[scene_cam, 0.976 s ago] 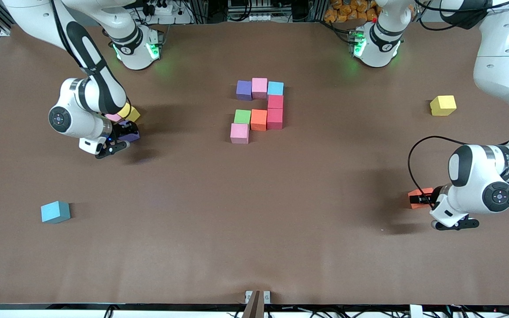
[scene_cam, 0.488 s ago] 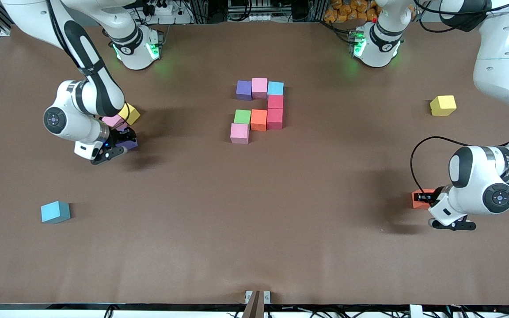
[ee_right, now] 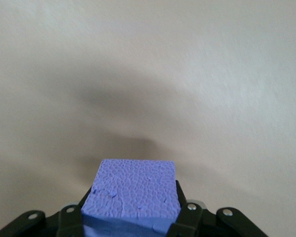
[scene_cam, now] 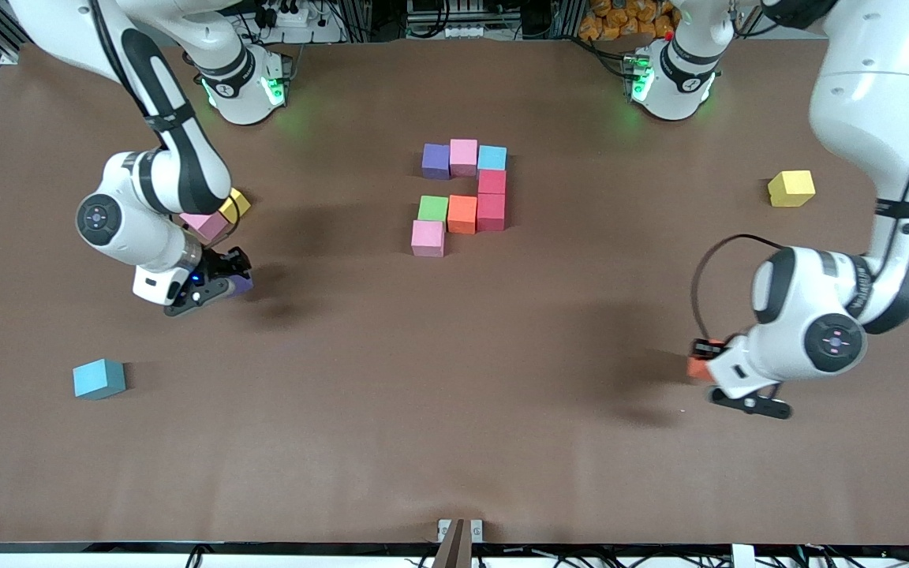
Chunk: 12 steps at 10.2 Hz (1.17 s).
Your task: Form number 2 with 11 blocks
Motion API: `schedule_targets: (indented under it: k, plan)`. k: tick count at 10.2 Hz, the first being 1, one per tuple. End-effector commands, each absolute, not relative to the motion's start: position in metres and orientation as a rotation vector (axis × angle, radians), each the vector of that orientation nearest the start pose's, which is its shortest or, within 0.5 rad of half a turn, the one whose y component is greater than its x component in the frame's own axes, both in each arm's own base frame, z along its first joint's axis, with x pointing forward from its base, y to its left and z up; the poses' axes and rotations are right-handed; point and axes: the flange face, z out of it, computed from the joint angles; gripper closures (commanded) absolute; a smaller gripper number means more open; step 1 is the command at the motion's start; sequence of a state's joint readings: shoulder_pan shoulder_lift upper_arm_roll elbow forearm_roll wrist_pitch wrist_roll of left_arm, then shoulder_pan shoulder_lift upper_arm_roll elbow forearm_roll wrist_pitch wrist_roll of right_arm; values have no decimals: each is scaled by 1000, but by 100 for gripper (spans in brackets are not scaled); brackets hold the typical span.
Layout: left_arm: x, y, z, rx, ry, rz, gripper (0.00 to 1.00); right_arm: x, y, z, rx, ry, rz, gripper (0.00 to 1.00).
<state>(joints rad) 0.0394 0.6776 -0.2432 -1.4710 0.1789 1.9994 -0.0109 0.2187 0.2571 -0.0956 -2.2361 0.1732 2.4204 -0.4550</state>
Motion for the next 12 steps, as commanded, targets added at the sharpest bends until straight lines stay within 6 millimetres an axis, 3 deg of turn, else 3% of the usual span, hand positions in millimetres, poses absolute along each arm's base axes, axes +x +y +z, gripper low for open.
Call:
schedule_targets:
  k: [1,3,5,7,9,12]
  plan:
    - [684,-140,298,-3147,355,201,100,558,77,240,-2983,-661,75,67]
    - [677,-171,309,-3177,198,253,100,569,108,255,-3002,-587,41,68]
    - [675,-187,317,-3187,105,254,100,571,148,259,-3032,-443,19,68]
    - [673,-191,317,-3186,53,265,100,587,153,257,-3048,-323,7,68]
    - [676,-200,326,-3202,-37,246,100,597,159,269,-3056,-167,10,71]
    - [678,-203,332,-3211,-110,233,100,610,177,276,-3068,65,172,72]
